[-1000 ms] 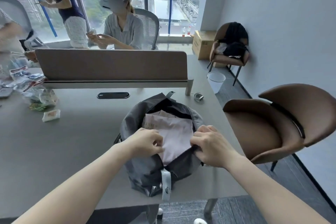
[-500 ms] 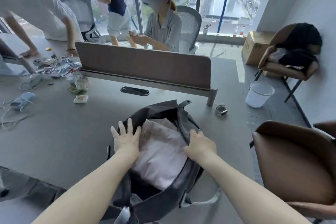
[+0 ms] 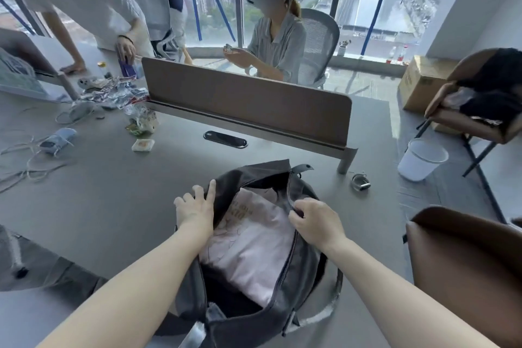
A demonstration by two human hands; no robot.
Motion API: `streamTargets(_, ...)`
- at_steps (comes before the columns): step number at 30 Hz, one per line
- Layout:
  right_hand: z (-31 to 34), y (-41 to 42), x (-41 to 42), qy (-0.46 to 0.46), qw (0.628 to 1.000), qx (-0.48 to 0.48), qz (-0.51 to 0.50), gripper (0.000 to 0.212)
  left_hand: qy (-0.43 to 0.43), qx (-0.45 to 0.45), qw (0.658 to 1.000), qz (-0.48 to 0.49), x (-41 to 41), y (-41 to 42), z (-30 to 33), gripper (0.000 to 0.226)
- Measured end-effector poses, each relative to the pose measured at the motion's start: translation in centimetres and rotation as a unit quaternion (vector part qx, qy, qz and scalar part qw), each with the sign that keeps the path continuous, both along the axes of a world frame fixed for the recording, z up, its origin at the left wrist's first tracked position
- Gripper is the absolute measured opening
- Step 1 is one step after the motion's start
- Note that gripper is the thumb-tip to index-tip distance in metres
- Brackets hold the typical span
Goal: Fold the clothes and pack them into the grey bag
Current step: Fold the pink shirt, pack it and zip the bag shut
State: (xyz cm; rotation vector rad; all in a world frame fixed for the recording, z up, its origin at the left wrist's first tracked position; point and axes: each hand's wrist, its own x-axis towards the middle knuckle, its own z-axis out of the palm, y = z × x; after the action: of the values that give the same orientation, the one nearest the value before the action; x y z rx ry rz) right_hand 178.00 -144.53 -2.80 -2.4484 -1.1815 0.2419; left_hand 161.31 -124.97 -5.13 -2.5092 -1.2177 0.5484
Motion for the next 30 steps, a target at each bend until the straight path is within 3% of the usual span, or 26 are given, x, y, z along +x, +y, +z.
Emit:
streamTargets(3,-0.9,0.7,-0.1,0.022,0.999,-0.048,0.006,0.032,-0.069,-0.047,0.996,0.008,0.3,1.4,0.4,0.071)
streamTargets(6,-0.9,1.9,-0.5,0.032,0.997,-0.073,-0.023,0.020,-0.163,-0.120,0.979,0.019,0.4,3.6,1.6,0.019)
streamTargets(8,-0.3,2.5,-0.9,0.031,0.998,-0.039,-0.050,0.021,-0.261,-0.208,0.941,0.056,0.5,5.5,2.1,0.009)
streamTargets(9,0.1,2.7,-1.0,0.023,0.998,-0.001,-0.065,0.024,-0.339,-0.286,0.892,0.089,0.5,6.3,2.3,0.013)
streamTargets(10,0.4,2.8,-1.0,0.015,0.996,0.042,-0.078,0.026,-0.427,-0.384,0.808,0.131,0.4,7.1,2.5,0.014)
streamTargets(11,0.5,2.8,-1.0,0.012,0.993,0.077,-0.084,0.027,-0.501,-0.478,0.699,0.178,0.2,7.6,2.9,0.013)
streamTargets(12,0.6,2.8,-1.0,0.012,0.993,0.089,-0.082,0.027,-0.533,-0.549,0.608,0.212,0.1,7.7,3.2,0.016)
streamTargets(13,0.5,2.7,-1.2,0.017,0.994,0.075,-0.071,0.027,-0.528,-0.596,0.562,0.226,0.0,7.6,3.2,0.020)
streamTargets(14,0.1,2.8,-1.4,0.028,0.997,0.041,-0.056,0.028,-0.496,-0.609,0.579,0.218,0.1,7.4,3.1,0.023)
streamTargets(17,-1.4,3.1,-2.0,0.065,0.993,-0.095,-0.003,0.025,-0.316,-0.518,0.788,0.103,1.3,6.8,2.0,0.031)
streamTargets(19,-1.8,3.1,-2.1,0.077,0.987,-0.144,0.008,0.030,-0.244,-0.435,0.865,0.051,2.4,6.2,1.5,0.028)
streamTargets(22,-1.3,2.8,-0.8,0.074,0.993,-0.083,-0.036,0.033,-0.322,-0.320,0.890,0.042,3.6,5.1,2.0,0.048)
streamTargets(25,-0.7,2.2,2.2,0.088,0.992,-0.019,-0.093,0.018,-0.434,-0.194,0.876,-0.079,5.7,3.1,3.2,0.036)
streamTargets(27,-0.6,1.9,4.4,0.111,0.989,-0.008,-0.102,0.018,-0.467,-0.198,0.853,-0.121,7.5,1.3,3.6,0.024)
streamTargets(30,-0.8,2.0,7.7,0.126,0.989,-0.003,-0.083,0.025,-0.437,-0.248,0.858,-0.105,10.3,-2.1,3.3,0.020)
